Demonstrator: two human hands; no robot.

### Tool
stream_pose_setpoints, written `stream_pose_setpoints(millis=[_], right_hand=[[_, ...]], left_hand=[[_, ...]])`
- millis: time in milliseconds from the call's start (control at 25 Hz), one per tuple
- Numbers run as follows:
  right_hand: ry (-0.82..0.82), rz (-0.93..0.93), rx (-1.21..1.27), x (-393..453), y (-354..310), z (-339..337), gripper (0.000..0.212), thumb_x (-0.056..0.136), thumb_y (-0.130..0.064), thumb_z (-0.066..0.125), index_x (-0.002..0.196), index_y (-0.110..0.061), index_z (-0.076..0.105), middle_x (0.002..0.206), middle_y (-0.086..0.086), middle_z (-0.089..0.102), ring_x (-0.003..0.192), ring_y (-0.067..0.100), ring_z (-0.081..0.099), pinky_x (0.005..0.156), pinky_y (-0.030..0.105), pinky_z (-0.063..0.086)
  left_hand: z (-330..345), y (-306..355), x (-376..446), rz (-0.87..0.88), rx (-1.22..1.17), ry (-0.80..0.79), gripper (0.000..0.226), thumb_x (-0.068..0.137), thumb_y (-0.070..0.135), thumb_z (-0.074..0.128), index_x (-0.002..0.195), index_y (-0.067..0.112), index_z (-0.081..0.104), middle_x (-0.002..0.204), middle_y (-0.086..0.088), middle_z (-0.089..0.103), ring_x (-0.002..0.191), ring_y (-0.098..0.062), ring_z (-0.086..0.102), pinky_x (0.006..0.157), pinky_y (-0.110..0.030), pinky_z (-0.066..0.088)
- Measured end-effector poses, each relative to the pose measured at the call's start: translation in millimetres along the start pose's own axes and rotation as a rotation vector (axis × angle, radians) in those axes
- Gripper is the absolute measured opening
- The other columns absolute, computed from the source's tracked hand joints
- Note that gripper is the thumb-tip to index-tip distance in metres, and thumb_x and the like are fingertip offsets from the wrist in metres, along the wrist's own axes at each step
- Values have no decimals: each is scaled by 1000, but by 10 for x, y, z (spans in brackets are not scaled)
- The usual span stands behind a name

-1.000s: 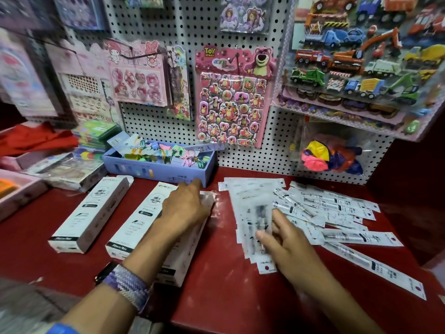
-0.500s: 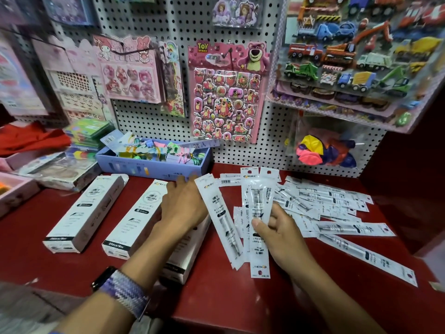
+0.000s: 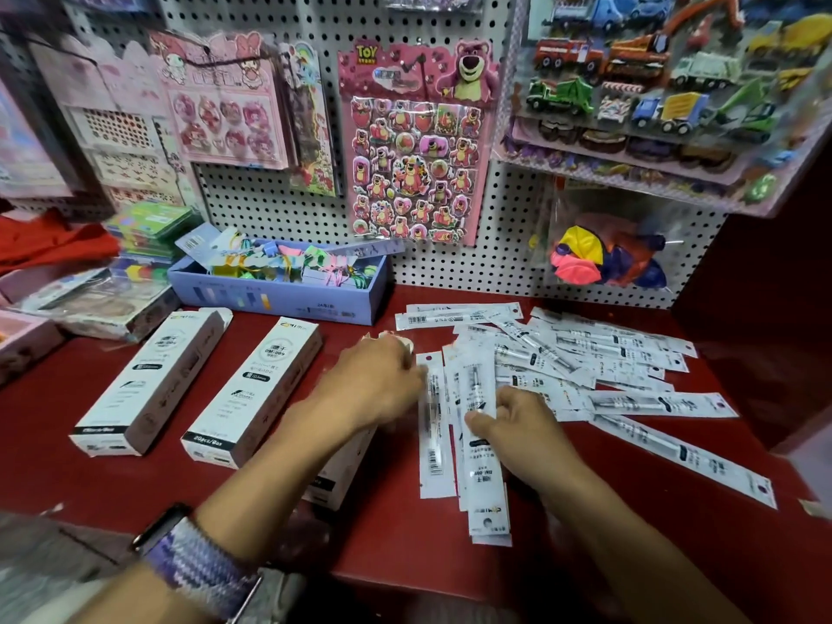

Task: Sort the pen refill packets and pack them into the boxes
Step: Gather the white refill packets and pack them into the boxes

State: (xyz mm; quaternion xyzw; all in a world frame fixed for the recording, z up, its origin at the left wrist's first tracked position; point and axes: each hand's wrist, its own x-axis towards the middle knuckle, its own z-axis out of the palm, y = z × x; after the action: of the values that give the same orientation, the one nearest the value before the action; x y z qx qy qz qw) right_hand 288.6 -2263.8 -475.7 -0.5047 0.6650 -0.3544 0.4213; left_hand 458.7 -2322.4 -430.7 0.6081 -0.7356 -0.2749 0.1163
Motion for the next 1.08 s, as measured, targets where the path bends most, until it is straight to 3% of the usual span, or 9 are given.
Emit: stream_pose_setpoints(millis=[120,200,240,320,400,560,720,920,1080], right_hand=[[109,-44,-358,-41,-3,-2,26,92,-31,64,69,-24,53,63,-13,51,56,2,48,52,22,38],[183,-66,-468,-81,-7,-10,33,92,-39,62,67,-22,49,65,-9,50,58,10,48,53,28,39],[212,-58,-523,-102,-28,-20,24,92,-44,59,80,-23,58,80,-4,58,72,15,56,63,31,46],[216,-2,-756,-117,-42,-62,45,93,-52,52,125,-21,54,124,3,54,108,25,57,84,37,47],[187,39,-814,-107,-35,-115,56,94,-52,48,137,-17,43,135,7,48,118,29,52,88,39,46],[131,-32,-470,-135,-89,-154,32,96,-37,51,125,-22,54,118,-4,60,102,17,58,83,37,53],[173,59,-767,-70,-70,-316,39,93,-46,51,119,-17,53,115,3,63,100,23,60,85,38,51],[-11,109,-225,-67,-1,-162,29,89,-37,61,97,-10,60,80,4,62,72,25,68,69,48,61],[27,128,103,-37,50,-44,25,87,-27,63,108,-15,59,96,0,67,90,20,68,81,46,59]], left_hand=[[188,33,-72,-14,155,-187,28,92,45,56,106,21,60,119,-2,61,108,-28,61,85,-27,44],[259,37,-73,-35,72,-161,37,89,47,60,116,22,57,126,-1,58,116,-24,54,88,-28,41],[281,42,-73,-33,33,-146,41,88,46,62,121,22,56,125,-1,58,118,-24,53,90,-28,41],[336,55,-77,-5,41,-118,32,85,46,65,107,24,59,113,-2,60,113,-23,55,84,-27,41],[402,67,-121,26,83,-110,28,81,46,69,82,23,53,92,4,55,99,-19,56,75,-26,37],[495,119,-190,77,91,0,38,73,55,74,83,25,52,85,12,47,85,-11,47,72,-23,32],[515,131,-176,74,72,6,49,70,53,78,106,25,58,110,5,53,94,-13,49,78,-24,37],[592,173,-148,93,-51,-62,60,72,44,81,123,24,57,101,6,59,89,-11,58,70,-22,43],[689,137,-86,115,-345,-138,47,76,27,78,119,20,63,96,5,66,83,-6,61,80,-26,54]])
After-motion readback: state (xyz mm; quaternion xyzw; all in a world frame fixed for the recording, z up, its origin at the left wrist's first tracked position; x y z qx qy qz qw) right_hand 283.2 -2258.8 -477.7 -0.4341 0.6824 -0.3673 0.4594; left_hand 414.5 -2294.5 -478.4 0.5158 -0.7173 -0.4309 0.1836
